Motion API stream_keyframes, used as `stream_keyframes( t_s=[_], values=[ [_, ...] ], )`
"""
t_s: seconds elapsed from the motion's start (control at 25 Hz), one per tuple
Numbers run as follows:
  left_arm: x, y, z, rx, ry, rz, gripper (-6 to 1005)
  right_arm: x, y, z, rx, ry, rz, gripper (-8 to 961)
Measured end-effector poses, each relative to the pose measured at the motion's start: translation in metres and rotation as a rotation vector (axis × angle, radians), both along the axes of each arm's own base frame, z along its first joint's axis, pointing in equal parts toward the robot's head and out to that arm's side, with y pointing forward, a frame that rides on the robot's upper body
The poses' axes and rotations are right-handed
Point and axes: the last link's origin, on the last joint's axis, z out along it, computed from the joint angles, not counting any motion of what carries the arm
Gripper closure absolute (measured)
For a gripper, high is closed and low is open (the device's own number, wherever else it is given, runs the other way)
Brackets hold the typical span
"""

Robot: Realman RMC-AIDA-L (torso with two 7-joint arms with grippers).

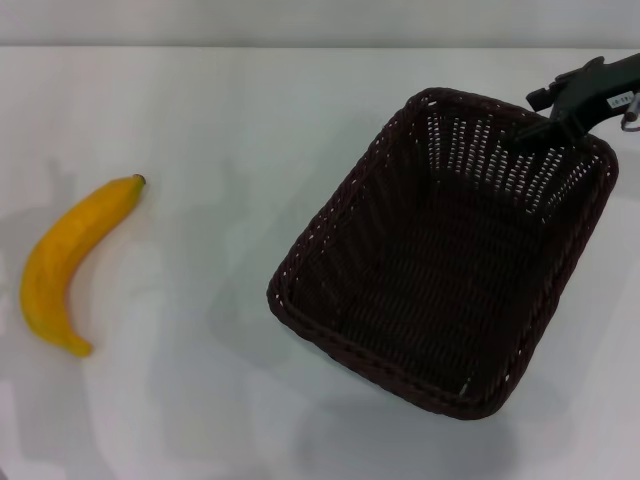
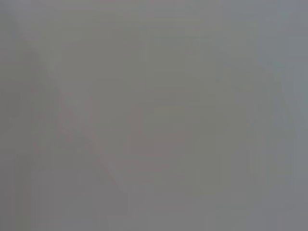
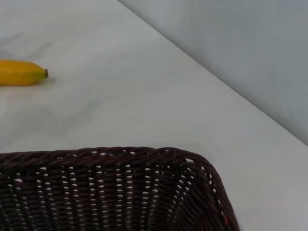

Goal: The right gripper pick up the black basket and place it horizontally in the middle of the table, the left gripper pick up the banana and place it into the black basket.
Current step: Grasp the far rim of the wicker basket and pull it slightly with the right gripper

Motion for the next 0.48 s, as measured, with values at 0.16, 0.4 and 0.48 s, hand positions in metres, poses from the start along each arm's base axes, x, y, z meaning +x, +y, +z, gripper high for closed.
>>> stream_keyframes(
  t_s=[0.16,0.4,0.48],
  values=[
    [0.0009,-0.0006,-0.0015,-0.005,0.000,-0.003,109,0.0033,0.0022,-0.0033,-0.006,-0.007,0.004,221],
    [-0.0004,-0.0020,-0.0034,-0.009,0.005,0.000,109,0.0087,0.0015,-0.0070,-0.015,-0.012,0.001,222],
    [-0.0004,-0.0021,-0.0036,-0.009,0.005,0.000,109,0.0088,0.0007,-0.0078,-0.021,-0.014,0.002,223]
  ],
)
